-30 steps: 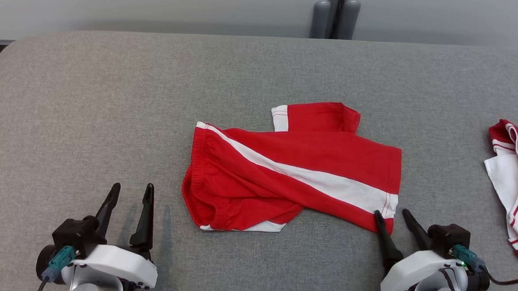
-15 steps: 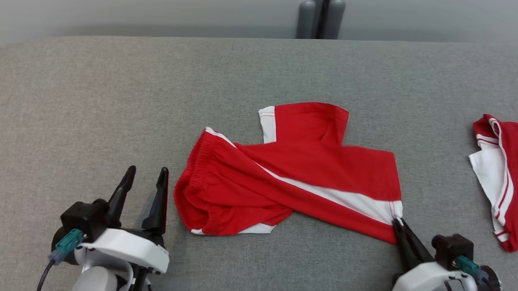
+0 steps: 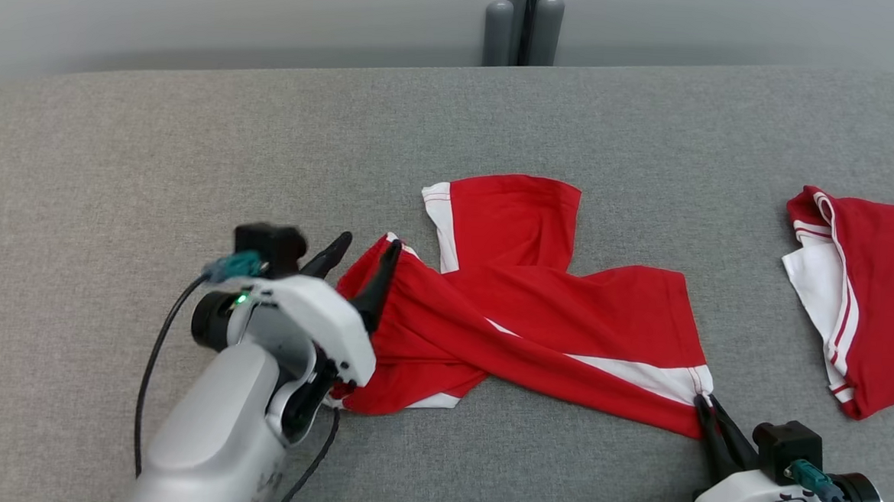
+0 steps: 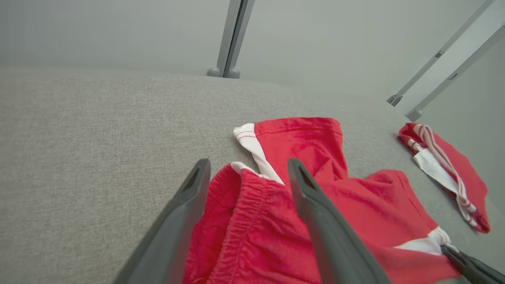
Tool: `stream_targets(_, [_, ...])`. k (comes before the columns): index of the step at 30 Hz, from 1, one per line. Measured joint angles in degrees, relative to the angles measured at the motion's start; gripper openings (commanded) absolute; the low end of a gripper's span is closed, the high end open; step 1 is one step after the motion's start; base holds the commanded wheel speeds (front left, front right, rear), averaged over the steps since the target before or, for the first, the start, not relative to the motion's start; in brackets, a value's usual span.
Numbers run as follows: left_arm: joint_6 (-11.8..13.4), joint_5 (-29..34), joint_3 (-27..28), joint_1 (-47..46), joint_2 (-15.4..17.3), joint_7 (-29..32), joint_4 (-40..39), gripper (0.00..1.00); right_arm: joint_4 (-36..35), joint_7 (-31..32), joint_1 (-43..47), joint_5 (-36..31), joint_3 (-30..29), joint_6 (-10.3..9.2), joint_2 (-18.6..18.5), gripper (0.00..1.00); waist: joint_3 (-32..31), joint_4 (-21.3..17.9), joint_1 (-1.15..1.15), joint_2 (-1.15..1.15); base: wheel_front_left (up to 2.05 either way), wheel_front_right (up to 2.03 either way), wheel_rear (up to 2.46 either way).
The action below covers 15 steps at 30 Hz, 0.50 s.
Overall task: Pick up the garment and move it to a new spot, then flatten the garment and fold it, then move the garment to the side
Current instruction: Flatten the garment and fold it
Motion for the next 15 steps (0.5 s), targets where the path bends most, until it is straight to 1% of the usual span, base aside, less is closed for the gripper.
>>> stream_targets(3, [1.9,-1.0,-2.8,-3.9,0.0,6.0,2.4,1.00,0.0,0.0,-0.1,-0.2,0.1,0.00,0.4,0.00,0.0,-0.1,0.00,0.00,0.00,0.00,0.00])
stream_targets(7, [2.7,-3.2,-4.8,-6.9,0.0,10.0,4.3,1.00,0.0,0.0,-0.6,-0.2,0.6,0.00,0.7,0.00,0.2,-0.4,0.00,0.00,0.00,0.00,0.00])
stream_targets(8, [3.5,-4.4,-5.6,-7.7,0.0,11.2,5.2,1.00,0.0,0.0,-0.8,-0.1,0.9,0.00,0.9,0.00,0.4,-0.5,0.00,0.00,0.00,0.00,0.00])
stream_targets(9, [3.7,-4.4,-6.2,-8.2,0.0,12.0,6.1,1.00,-0.1,0.0,-1.0,-0.1,1.0,0.00,1.0,0.00,0.5,-0.6,0.00,0.00,0.00,0.00,0.00])
stream_targets(11, [4.0,-6.1,-6.4,-8.4,0.0,12.0,6.8,1.00,-0.1,0.0,-1.3,-0.1,1.4,0.00,1.0,0.00,0.7,-0.9,0.00,0.00,0.00,0.00,0.00])
stream_targets(14, [4.4,-6.6,-7.4,-9.5,0.0,11.9,8.4,1.00,-0.5,0.0,-1.6,0.3,2.1,0.00,1.1,0.00,1.1,-1.3,0.00,0.00,0.00,0.00,0.00])
stream_targets(15, [4.5,-7.0,-7.6,-9.7,0.0,11.5,8.8,0.97,-0.6,0.0,-1.7,0.3,2.2,0.00,1.2,0.00,1.2,-1.4,0.00,0.00,0.00,0.00,0.00])
